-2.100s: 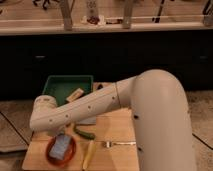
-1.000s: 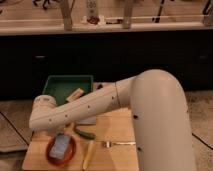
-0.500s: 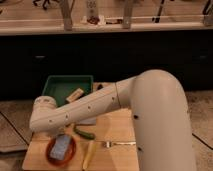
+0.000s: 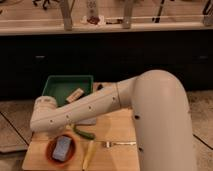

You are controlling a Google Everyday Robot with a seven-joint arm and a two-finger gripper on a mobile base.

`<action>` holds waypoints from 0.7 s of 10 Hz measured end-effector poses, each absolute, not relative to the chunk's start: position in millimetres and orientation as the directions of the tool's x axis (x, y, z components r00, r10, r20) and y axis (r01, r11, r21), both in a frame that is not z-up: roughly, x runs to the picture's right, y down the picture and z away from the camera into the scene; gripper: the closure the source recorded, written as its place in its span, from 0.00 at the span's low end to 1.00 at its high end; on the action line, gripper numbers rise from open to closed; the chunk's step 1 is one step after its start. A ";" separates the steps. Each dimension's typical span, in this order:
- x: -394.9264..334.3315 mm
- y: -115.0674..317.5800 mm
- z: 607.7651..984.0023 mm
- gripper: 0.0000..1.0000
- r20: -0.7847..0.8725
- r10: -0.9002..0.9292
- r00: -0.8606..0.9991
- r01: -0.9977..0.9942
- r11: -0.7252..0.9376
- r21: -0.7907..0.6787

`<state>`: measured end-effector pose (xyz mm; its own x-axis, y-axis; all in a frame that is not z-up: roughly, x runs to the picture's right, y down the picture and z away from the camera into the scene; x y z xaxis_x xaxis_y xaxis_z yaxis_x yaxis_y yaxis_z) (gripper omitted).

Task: Place sponge in red bowl

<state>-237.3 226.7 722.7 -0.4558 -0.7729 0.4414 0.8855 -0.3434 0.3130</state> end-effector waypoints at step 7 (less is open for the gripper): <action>-237.4 225.5 722.1 0.20 0.432 -0.776 -0.459 0.883 -0.347 0.315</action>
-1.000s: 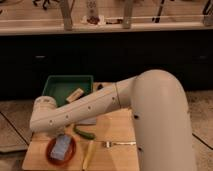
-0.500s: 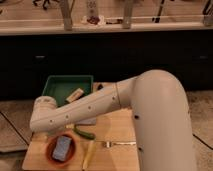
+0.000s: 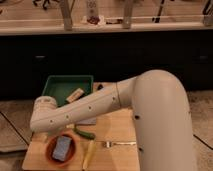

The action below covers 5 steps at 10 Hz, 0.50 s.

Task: Place sponge in red bowl

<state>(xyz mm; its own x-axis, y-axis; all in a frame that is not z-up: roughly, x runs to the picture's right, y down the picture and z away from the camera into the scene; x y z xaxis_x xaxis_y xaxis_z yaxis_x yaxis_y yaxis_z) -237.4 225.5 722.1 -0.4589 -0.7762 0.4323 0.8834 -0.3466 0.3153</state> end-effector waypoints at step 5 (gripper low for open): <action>-238.5 222.4 721.9 0.20 0.423 -0.780 -0.460 0.882 -0.346 0.321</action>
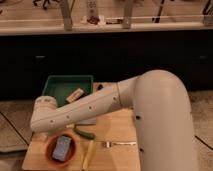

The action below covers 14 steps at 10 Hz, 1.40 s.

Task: Place sponge in red bowl

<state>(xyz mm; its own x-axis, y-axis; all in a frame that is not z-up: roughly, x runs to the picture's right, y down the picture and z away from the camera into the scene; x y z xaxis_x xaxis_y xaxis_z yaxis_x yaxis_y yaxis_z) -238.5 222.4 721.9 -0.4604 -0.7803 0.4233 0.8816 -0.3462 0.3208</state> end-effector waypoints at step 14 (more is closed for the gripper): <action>-237.4 222.6 722.5 0.20 0.437 -0.774 -0.458 0.882 -0.336 0.330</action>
